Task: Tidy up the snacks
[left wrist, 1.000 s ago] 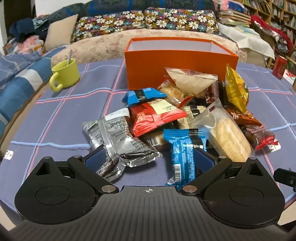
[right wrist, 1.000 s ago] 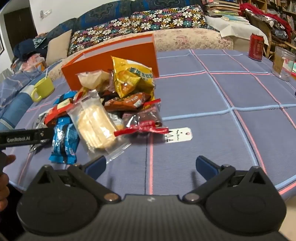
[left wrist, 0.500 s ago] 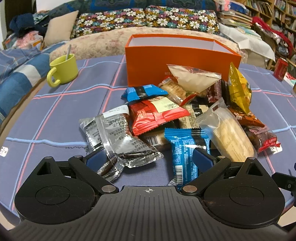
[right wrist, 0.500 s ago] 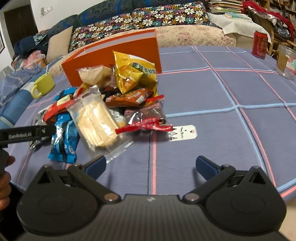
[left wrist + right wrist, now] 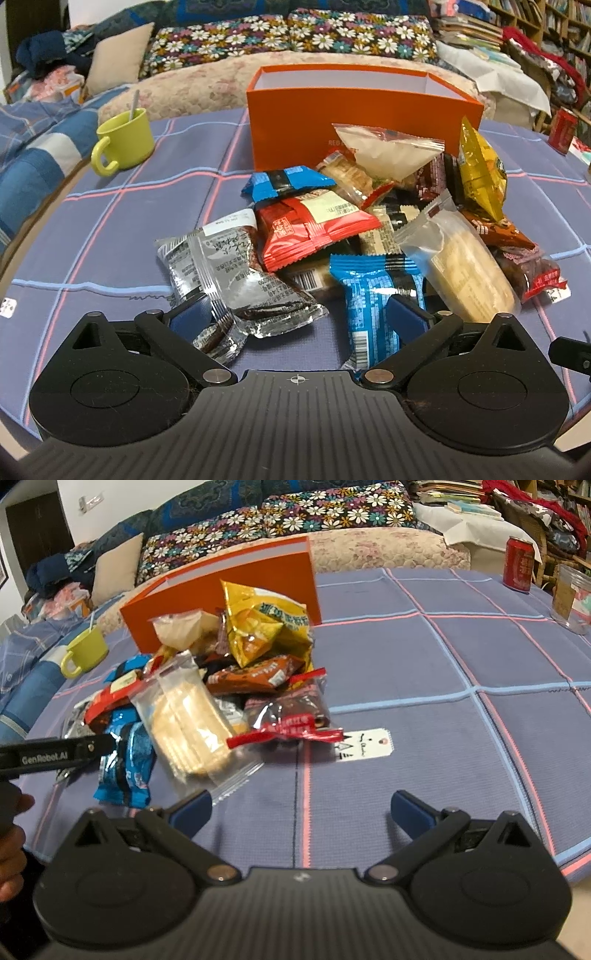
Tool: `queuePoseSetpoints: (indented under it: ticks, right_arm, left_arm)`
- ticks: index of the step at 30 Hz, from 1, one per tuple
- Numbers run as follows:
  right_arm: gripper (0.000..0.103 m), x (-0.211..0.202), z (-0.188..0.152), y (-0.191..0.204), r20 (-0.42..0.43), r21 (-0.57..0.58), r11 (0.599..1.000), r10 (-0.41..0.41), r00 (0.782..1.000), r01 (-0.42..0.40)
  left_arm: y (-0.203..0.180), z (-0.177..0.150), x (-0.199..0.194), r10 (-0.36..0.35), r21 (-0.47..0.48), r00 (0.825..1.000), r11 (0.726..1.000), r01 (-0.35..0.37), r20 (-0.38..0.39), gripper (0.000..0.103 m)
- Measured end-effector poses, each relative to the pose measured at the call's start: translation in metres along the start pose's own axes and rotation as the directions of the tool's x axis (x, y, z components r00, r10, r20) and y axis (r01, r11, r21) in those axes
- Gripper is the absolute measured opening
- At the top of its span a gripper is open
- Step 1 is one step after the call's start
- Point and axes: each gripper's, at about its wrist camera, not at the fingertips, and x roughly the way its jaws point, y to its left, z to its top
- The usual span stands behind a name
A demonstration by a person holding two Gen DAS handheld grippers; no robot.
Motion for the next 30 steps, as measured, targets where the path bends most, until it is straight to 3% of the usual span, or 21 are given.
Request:
queuePoseSetpoints:
  ticks: [30]
  right_arm:
    - [0.103, 0.017, 0.008, 0.012, -0.001, -0.007, 0.999, 0.053, 0.999, -0.053]
  left_arm:
    - [0.006, 0.001, 0.006, -0.010, -0.017, 1.000, 1.000, 0.010, 0.005, 0.079]
